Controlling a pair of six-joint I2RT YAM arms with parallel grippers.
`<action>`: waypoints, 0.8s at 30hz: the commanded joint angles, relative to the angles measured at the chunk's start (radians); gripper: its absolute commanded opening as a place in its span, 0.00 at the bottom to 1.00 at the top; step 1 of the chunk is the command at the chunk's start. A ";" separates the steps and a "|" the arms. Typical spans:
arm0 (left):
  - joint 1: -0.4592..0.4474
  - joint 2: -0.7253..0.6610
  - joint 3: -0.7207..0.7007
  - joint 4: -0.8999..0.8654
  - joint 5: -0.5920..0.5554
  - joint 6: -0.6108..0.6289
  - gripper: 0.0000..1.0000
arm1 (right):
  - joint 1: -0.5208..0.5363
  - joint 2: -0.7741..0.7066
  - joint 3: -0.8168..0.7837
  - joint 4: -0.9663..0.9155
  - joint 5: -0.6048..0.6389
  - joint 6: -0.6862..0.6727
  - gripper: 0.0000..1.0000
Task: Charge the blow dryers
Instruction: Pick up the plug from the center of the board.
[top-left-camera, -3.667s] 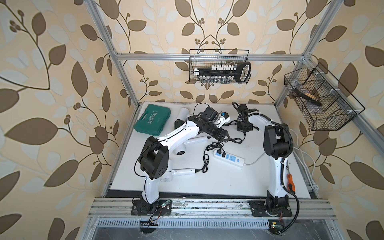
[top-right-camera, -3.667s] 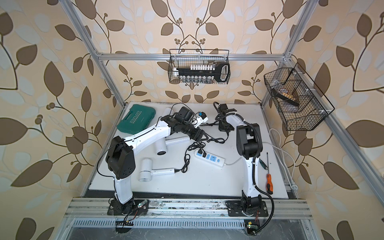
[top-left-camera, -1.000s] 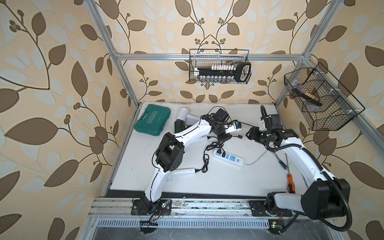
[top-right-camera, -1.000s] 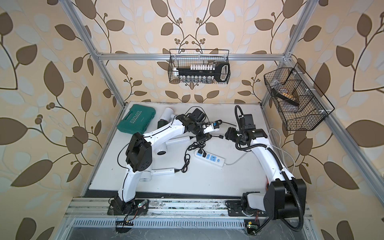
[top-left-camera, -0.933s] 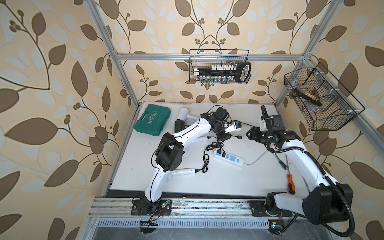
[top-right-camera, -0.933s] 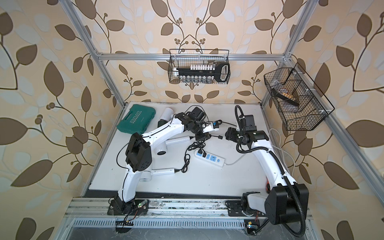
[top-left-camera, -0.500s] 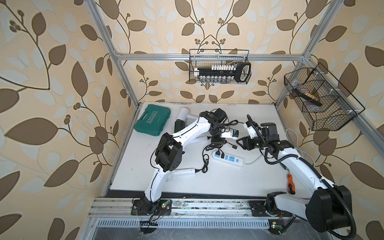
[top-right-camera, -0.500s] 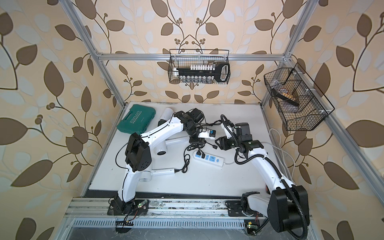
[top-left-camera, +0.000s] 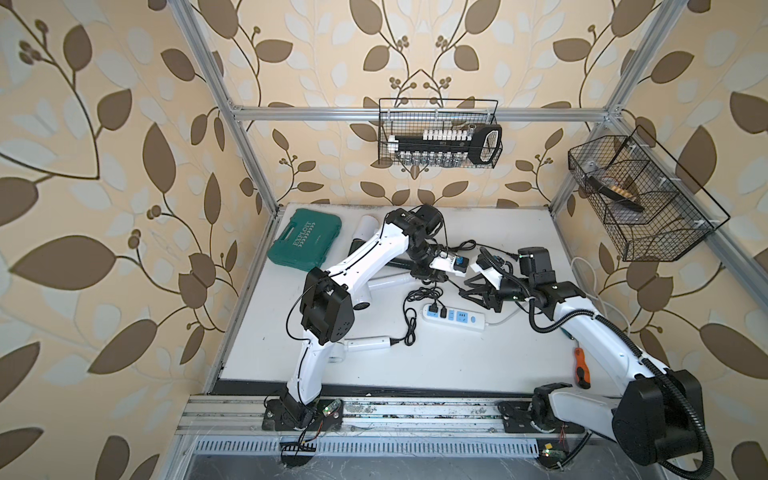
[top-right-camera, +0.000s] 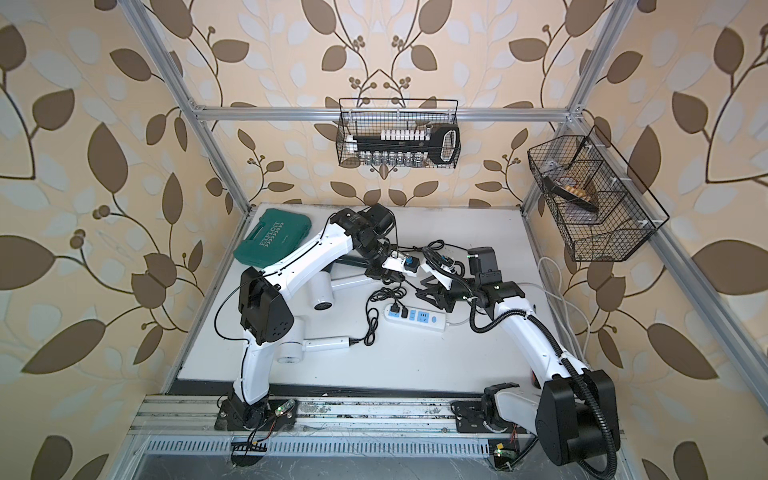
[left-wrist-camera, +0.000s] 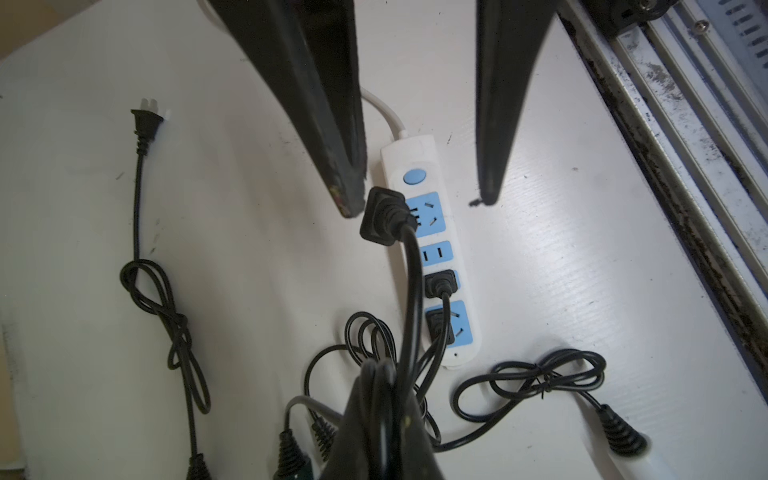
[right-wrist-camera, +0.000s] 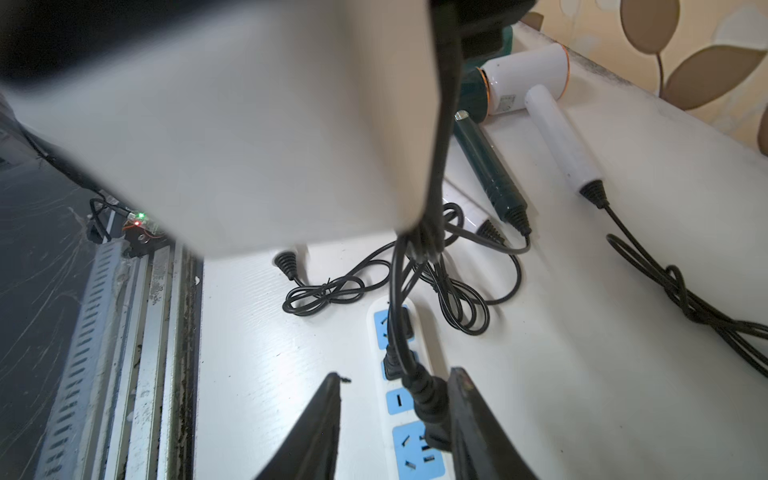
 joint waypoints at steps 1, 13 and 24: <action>0.016 -0.002 0.057 -0.092 0.105 0.121 0.00 | 0.008 -0.016 -0.028 0.011 -0.083 -0.074 0.43; 0.022 -0.006 0.073 -0.190 0.137 0.201 0.00 | 0.021 0.036 0.048 -0.094 -0.087 -0.180 0.42; 0.009 -0.015 0.090 -0.232 0.162 0.211 0.00 | 0.037 0.132 0.161 -0.236 -0.171 -0.300 0.38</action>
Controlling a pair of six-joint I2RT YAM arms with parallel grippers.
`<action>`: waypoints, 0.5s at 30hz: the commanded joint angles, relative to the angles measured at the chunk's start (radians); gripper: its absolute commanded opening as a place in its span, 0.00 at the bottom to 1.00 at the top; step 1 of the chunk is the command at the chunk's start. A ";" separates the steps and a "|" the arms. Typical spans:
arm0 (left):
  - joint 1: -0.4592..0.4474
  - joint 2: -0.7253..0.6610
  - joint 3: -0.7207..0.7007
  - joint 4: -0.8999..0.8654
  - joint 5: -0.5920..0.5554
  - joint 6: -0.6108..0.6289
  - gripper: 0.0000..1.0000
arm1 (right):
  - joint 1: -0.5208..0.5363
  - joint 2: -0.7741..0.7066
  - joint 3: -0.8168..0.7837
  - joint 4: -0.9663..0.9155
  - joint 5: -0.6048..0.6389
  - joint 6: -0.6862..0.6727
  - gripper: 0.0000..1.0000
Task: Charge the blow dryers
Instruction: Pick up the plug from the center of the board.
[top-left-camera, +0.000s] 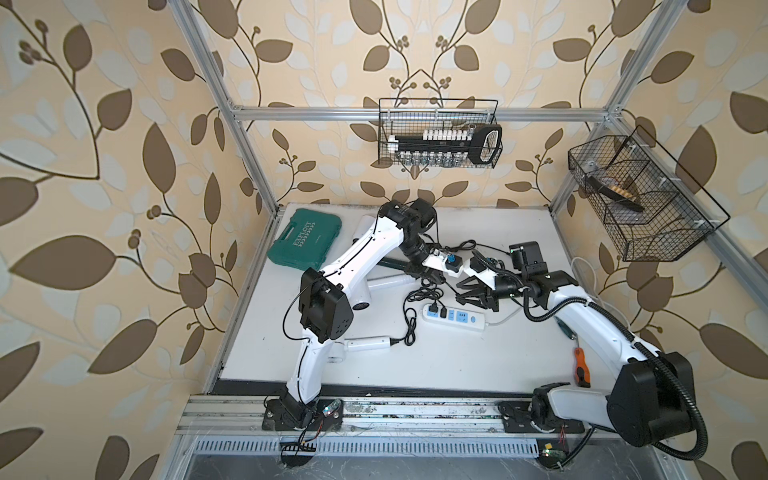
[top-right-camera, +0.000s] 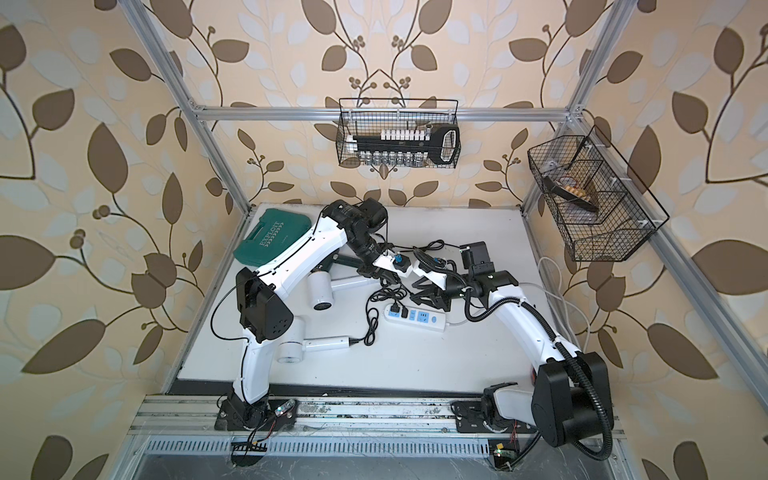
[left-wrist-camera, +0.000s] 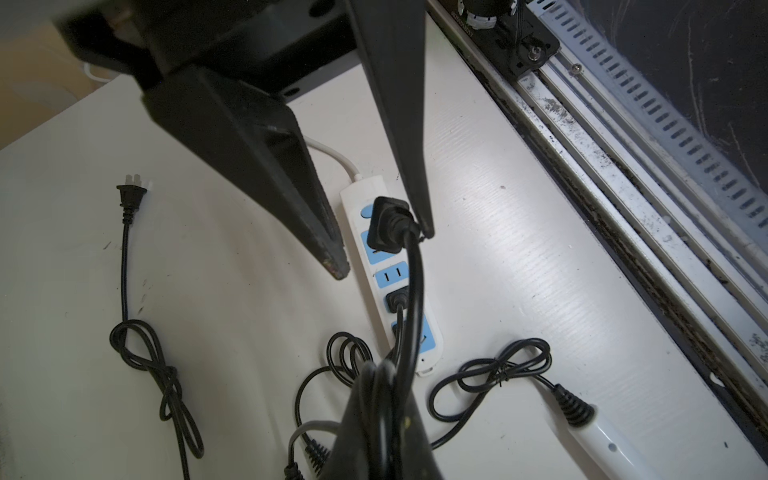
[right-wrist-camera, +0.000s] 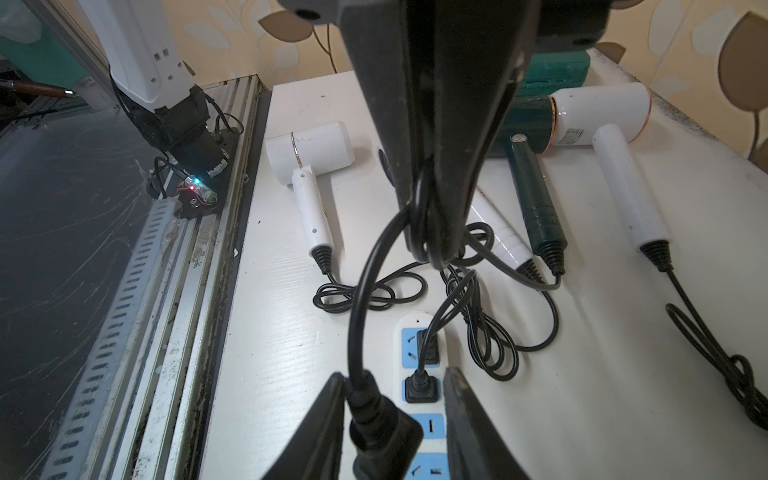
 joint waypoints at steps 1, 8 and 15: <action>-0.012 -0.025 0.022 -0.051 0.038 0.052 0.00 | 0.006 0.038 0.055 -0.102 -0.088 -0.102 0.37; -0.011 -0.034 0.015 -0.050 0.040 0.051 0.00 | 0.016 0.109 0.147 -0.274 -0.172 -0.241 0.25; -0.012 -0.035 0.009 -0.034 0.030 0.040 0.00 | 0.043 0.128 0.174 -0.345 -0.183 -0.289 0.03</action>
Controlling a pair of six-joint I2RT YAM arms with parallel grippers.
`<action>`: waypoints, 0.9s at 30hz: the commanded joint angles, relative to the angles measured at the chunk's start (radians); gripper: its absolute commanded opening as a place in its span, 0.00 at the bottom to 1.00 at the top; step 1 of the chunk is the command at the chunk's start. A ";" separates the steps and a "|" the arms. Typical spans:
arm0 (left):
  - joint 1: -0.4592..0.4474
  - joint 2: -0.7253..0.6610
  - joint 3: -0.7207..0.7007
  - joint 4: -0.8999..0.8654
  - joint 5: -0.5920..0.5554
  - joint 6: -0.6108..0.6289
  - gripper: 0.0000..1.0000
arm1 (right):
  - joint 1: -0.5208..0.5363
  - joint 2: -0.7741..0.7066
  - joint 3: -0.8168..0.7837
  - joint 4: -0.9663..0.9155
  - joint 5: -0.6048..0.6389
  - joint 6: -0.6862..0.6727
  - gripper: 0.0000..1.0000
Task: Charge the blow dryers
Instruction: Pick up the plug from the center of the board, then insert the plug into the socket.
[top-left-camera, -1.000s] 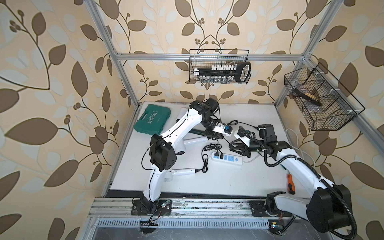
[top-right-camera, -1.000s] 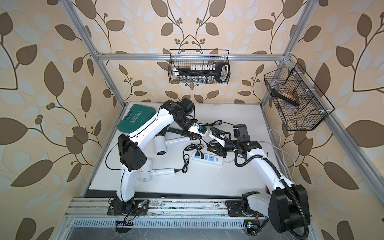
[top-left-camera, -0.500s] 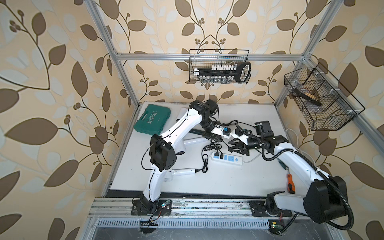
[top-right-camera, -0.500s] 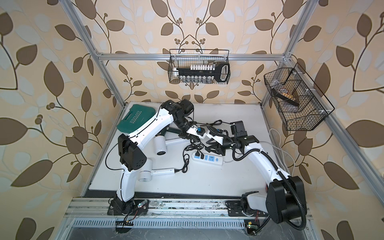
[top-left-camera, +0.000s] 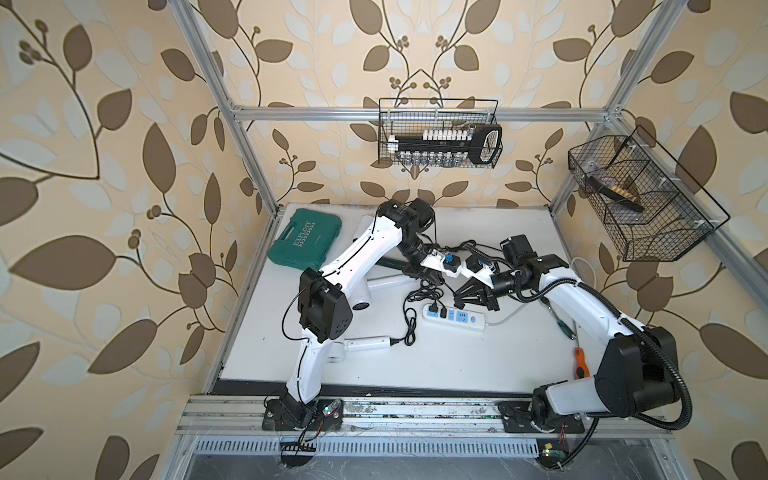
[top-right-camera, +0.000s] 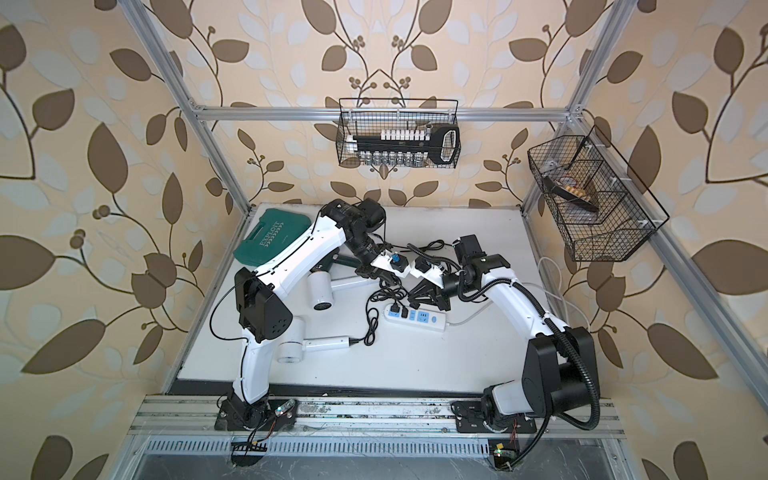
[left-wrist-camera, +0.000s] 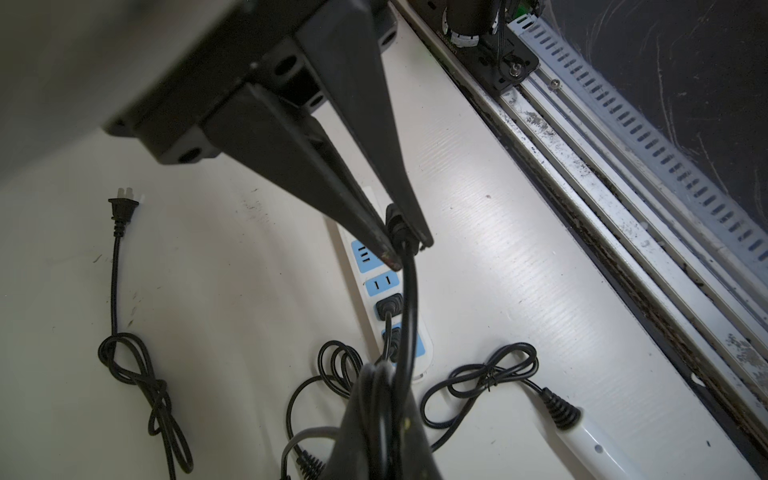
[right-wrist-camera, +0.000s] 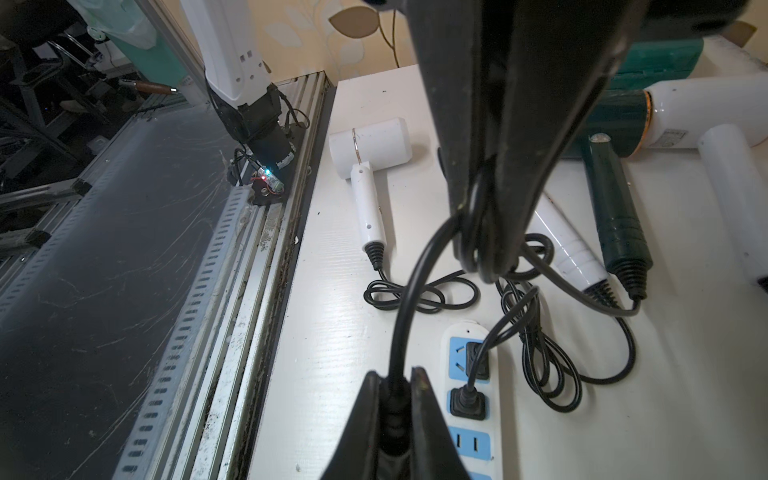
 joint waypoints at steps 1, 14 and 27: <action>-0.016 -0.029 0.007 -0.002 -0.002 0.013 0.00 | 0.028 0.003 0.032 -0.052 -0.079 -0.068 0.00; -0.016 -0.058 -0.025 0.278 -0.085 -0.359 0.38 | 0.032 -0.100 -0.108 0.419 0.123 0.608 0.00; -0.017 -0.438 -0.535 0.888 -0.244 -1.203 0.42 | 0.143 -0.180 -0.386 0.891 0.704 1.290 0.00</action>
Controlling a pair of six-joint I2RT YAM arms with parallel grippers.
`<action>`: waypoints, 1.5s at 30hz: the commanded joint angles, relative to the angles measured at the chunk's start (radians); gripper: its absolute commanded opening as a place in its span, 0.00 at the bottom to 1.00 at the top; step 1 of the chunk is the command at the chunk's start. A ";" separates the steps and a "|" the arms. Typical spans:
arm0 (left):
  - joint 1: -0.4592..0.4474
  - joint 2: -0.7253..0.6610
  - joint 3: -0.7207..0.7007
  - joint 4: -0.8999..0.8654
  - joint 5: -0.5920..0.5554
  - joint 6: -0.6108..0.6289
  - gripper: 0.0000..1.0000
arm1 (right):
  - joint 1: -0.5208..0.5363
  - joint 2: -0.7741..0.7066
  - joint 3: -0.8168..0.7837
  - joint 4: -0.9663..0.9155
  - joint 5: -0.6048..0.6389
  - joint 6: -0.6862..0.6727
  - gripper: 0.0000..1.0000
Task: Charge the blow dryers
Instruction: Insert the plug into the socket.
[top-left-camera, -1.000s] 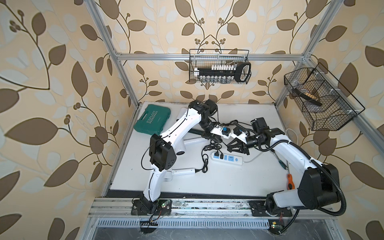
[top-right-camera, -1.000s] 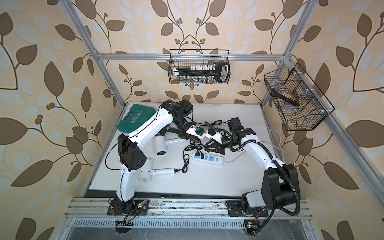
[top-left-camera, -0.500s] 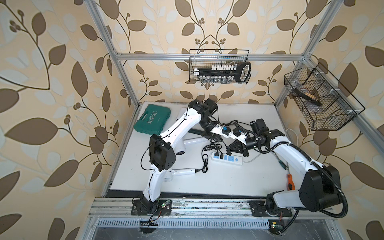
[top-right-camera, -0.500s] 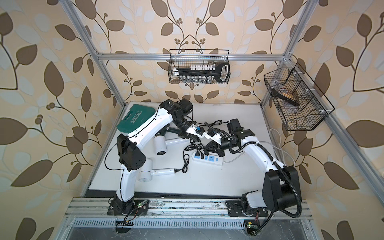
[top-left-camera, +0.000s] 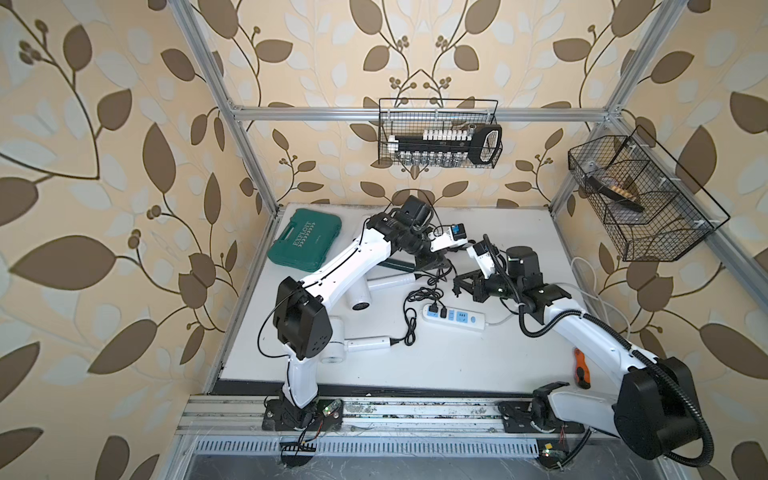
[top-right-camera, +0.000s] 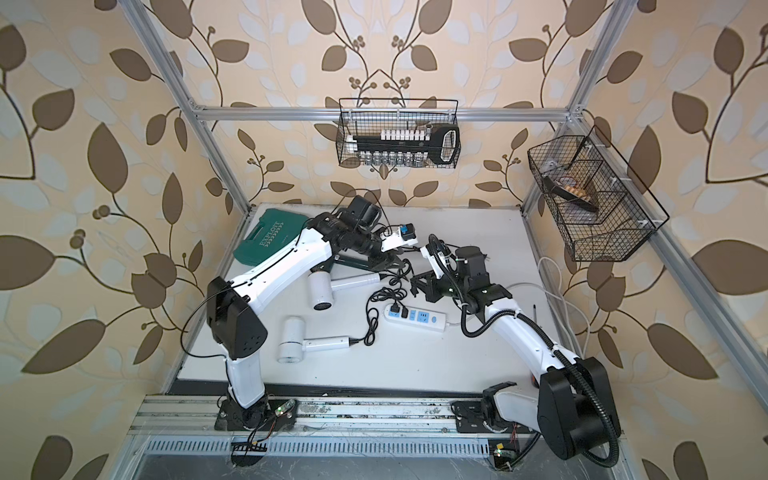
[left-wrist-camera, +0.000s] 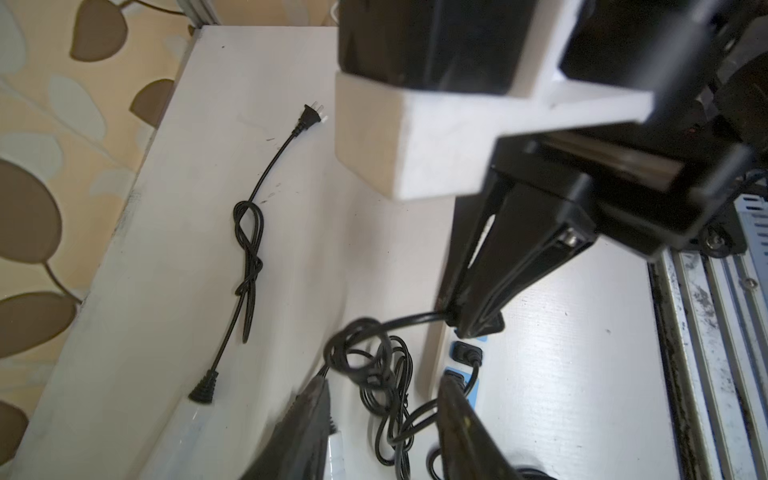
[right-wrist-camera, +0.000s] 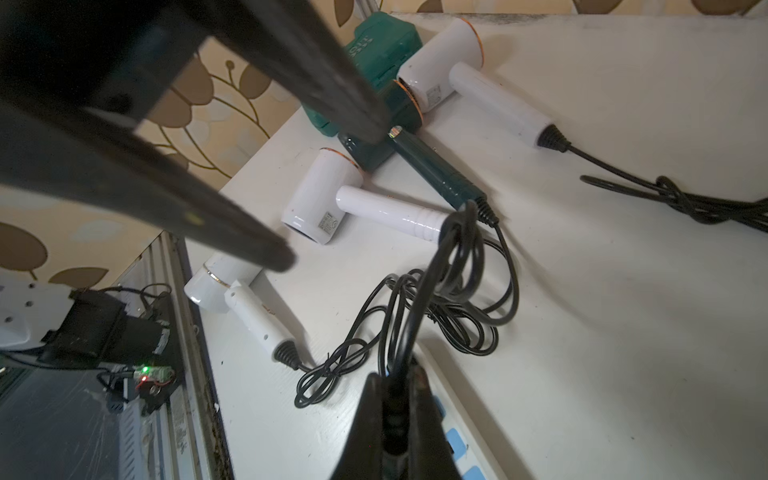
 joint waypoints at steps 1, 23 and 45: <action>-0.008 -0.184 -0.157 0.243 -0.030 -0.336 0.41 | 0.087 0.007 -0.085 0.175 0.260 0.196 0.00; -0.029 -0.652 -0.788 0.427 0.015 -0.739 0.47 | 0.253 -0.010 -0.318 0.422 0.635 0.228 0.00; -0.043 -0.643 -0.827 0.434 0.007 -0.745 0.44 | 0.294 0.047 -0.433 0.613 0.626 0.238 0.00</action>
